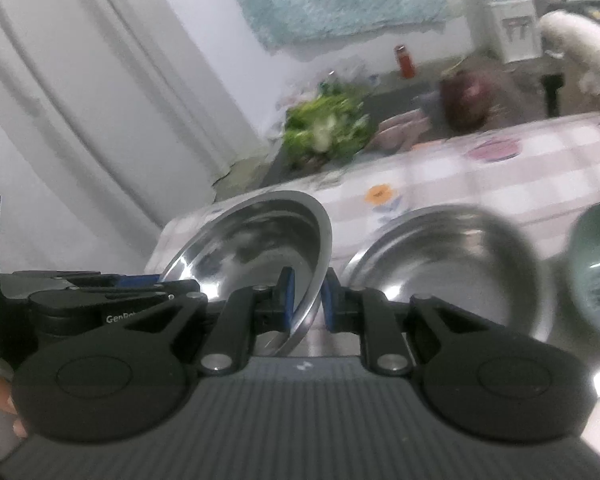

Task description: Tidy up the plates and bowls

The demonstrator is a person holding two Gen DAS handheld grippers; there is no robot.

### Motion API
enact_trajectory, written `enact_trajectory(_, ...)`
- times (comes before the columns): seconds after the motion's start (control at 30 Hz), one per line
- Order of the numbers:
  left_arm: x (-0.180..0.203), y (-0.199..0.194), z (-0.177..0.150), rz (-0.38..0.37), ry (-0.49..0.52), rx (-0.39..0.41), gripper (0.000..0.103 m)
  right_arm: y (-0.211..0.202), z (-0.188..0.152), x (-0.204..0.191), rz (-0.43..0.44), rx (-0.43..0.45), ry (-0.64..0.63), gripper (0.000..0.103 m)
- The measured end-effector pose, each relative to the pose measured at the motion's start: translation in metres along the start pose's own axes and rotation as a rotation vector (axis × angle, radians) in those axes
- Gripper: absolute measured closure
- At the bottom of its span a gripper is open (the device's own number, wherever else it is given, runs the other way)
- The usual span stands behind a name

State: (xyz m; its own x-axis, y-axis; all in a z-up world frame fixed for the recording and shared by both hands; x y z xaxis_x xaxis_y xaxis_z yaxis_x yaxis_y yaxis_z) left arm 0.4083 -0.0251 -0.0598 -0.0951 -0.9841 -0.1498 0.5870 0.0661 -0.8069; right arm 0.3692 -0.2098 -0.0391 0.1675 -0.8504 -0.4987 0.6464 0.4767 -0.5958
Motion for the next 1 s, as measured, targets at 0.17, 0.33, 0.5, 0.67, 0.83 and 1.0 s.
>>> enact_trajectory(0.17, 0.052, 0.018, 0.007, -0.045, 0.058, -0.022, 0.070, -0.022, 0.007, 0.052, -0.053, 0.020, 0.072, 0.088)
enact_trajectory(0.33, 0.080, 0.041, 0.003, -0.055, 0.089, -0.059, 0.070, -0.023, 0.000, 0.086, -0.105, 0.001, 0.097, 0.087)
enact_trajectory(0.5, 0.093, 0.049, 0.000, -0.048, 0.115, -0.058, 0.070, -0.016, -0.002, 0.102, -0.148, -0.007, 0.068, 0.084)
enact_trajectory(0.67, 0.092, 0.045, -0.001, -0.044, 0.128, -0.037, 0.064, -0.016, -0.004, 0.115, -0.156, -0.022, 0.083, 0.077)
enact_trajectory(0.83, 0.084, 0.050, -0.002, -0.036, 0.121, -0.047, 0.061, -0.027, -0.009, 0.121, -0.152, -0.026, 0.092, 0.074)
enact_trajectory(1.0, 0.081, 0.060, -0.010, -0.058, 0.088, -0.081, 0.061, -0.020, -0.018, 0.121, -0.161, -0.069, 0.080, 0.074)
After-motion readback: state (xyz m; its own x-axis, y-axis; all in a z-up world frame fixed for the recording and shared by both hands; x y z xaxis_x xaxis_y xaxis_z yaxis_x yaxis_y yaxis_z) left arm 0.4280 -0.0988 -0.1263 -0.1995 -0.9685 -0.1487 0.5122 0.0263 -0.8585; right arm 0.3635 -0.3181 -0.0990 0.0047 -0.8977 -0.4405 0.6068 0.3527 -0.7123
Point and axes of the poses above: each gripper's, at about its wrist camera, not at the fingertips, and y roughly the way its jaws point, x to its right, z to its top, the point moved 8 cm from there along y, roughly the way its jaws point, and after that the axes turned 2 degrees about z, right-handed, at the moved point
